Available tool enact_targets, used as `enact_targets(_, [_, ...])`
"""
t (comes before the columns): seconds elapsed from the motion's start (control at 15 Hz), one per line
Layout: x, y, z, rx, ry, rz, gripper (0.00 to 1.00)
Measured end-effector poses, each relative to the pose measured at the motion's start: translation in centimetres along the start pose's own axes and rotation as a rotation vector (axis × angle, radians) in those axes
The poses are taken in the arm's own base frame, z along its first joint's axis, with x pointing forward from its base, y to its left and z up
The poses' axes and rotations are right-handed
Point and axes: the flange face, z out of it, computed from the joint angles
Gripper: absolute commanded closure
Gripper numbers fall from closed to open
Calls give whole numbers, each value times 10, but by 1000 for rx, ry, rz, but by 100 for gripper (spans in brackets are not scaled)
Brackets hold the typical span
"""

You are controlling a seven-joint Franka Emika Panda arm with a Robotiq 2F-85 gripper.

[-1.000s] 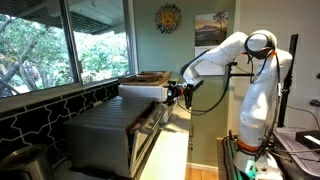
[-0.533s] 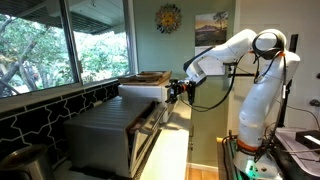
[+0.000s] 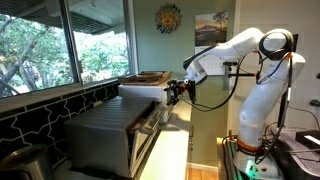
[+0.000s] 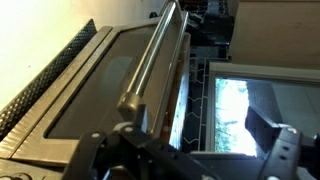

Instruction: Remove the blue bowl from the pink bowl which is on top of the oven wire rack and put it in the oven under the oven wire rack and lastly close the oven door

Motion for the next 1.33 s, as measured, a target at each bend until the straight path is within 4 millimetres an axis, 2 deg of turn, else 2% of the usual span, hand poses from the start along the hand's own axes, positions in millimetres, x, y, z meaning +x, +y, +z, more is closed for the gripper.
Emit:
enact_targets(0.6, [17,-2,23,-31,165,34,0])
enact_targets(1.33, [19,-1,42,-15,292,75,0])
